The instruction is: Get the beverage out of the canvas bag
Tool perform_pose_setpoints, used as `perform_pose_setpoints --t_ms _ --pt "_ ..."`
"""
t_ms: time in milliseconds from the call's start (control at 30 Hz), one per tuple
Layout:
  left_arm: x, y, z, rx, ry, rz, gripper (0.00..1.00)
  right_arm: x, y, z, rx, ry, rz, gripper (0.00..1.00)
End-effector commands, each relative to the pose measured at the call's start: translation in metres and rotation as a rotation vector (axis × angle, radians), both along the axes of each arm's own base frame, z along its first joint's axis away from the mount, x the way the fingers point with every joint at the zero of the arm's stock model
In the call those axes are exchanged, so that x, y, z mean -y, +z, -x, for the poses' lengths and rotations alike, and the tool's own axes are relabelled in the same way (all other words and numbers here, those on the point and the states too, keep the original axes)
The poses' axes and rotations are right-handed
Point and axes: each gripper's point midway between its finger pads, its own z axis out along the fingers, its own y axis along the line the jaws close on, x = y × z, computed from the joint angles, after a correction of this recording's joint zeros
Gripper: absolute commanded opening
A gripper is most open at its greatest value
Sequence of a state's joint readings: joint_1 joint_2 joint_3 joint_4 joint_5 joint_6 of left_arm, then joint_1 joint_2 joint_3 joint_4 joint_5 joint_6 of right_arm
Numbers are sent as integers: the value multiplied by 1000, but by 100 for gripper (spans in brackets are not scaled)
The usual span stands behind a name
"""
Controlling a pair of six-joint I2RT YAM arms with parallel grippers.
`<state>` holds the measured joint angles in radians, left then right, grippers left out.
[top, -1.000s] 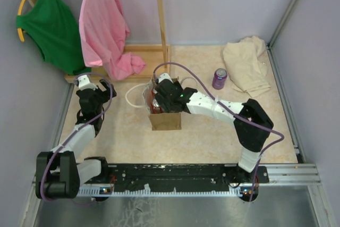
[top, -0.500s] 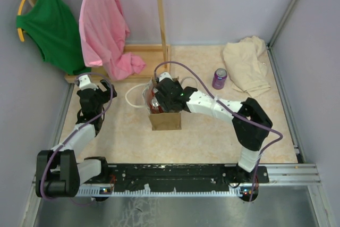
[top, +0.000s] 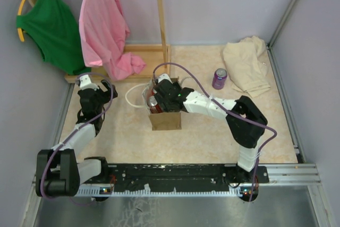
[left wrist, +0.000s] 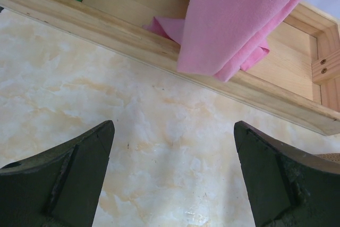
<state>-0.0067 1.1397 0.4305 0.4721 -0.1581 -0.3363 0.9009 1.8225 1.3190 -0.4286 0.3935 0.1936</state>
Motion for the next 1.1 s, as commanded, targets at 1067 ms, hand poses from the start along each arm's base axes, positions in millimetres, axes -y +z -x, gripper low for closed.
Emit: perform_pose_setpoints --t_ms 1067 --pt "11 10 -10 41 -49 36 100 2 219 -21 333 15 -231 0"
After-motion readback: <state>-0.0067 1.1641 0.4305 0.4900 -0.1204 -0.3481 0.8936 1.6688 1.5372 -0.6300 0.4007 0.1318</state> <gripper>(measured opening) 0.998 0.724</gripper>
